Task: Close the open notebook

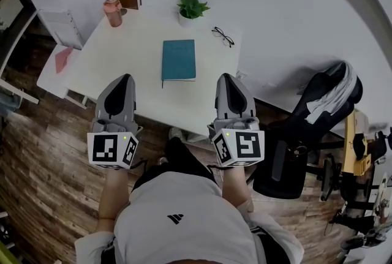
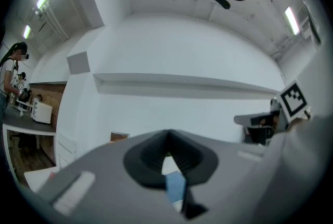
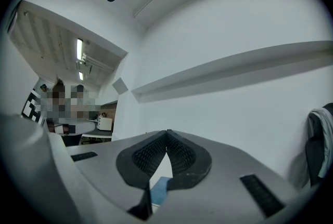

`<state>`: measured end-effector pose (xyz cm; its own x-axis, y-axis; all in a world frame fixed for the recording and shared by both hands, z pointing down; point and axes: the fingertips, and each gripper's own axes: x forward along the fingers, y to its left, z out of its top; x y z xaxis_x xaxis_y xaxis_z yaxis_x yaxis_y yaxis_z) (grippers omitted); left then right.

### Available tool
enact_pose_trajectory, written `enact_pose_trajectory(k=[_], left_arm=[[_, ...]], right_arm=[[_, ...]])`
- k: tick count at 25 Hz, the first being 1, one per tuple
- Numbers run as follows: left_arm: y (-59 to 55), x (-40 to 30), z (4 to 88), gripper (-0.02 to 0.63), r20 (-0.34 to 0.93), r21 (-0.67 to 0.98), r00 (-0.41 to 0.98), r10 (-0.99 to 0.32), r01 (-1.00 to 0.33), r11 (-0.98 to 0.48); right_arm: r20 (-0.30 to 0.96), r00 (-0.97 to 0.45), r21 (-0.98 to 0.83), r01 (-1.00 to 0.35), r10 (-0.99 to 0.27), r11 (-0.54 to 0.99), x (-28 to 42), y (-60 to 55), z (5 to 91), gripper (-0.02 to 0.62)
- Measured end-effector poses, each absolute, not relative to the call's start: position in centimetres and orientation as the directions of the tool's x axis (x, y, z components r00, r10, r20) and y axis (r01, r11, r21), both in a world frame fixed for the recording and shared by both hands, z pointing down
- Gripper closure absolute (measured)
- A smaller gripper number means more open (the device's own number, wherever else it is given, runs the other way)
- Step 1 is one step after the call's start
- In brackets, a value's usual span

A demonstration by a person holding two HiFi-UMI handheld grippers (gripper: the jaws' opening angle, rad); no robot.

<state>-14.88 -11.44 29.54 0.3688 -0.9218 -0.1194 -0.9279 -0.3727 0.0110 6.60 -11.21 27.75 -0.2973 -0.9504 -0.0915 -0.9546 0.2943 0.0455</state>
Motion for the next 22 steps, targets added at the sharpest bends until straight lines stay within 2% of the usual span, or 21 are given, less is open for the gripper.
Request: enact_pose_trajectory(k=[22], left_arm=[[-8.9,-15.6,28.6,0.597,-0.150,-0.015,0.350,-0.925,-0.936,-0.352]], right_arm=[[-0.101,-0.301,0.033,-0.954,-0.948,0.299,5.5,-9.3,27.6,0.597]])
